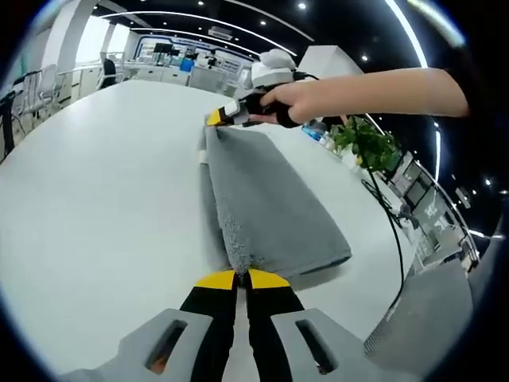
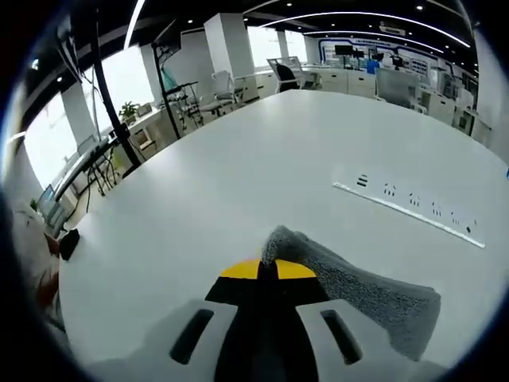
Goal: Fold the towel on the table until its edges align and the towel forms a compact rectangular stack.
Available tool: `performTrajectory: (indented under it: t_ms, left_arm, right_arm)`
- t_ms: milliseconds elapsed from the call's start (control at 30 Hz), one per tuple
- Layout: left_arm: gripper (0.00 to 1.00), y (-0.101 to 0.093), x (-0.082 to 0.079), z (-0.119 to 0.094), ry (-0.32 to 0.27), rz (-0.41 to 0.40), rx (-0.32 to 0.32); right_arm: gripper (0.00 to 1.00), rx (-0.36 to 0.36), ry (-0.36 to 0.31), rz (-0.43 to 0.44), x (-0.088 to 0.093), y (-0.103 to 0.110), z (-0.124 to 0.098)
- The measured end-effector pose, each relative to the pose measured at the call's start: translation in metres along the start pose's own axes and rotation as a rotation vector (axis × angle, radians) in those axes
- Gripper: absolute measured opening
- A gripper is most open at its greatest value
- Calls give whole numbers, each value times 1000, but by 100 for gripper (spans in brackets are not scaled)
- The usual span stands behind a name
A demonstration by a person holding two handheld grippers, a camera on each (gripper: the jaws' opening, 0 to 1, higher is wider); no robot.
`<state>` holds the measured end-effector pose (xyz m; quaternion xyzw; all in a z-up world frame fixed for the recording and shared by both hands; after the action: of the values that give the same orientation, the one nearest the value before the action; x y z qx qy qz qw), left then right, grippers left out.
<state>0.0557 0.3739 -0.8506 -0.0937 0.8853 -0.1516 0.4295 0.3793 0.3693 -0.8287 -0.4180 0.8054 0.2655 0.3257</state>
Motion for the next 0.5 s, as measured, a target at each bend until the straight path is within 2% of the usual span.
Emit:
performTrajectory:
  t_ms: [233, 267, 367, 500]
  left_arm:
    - [6, -1, 0, 0, 4, 31, 5]
    - [8, -1, -2, -2, -11, 54, 5]
    - [17, 4, -4, -3, -11, 44, 5]
    - [20, 9, -17, -7, -31, 59, -16]
  right_arm:
    - [6, -37, 3, -7, 1, 1, -4]
    - [8, -41, 4, -13, 1, 2, -6]
    - [15, -54, 16, -15, 2, 2, -14]
    - [19, -62, 32, -13, 7, -2, -27]
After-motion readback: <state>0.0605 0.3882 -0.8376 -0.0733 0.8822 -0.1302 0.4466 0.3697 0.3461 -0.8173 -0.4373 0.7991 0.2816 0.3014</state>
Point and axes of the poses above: the point that each gripper's makers call its tool centre point, and the gripper's own axes: z roughly forward along the fingers, y roughly to its left, x roughly out of its underside, the point moved 10 cm from there along -z, roughly backward along the fingers
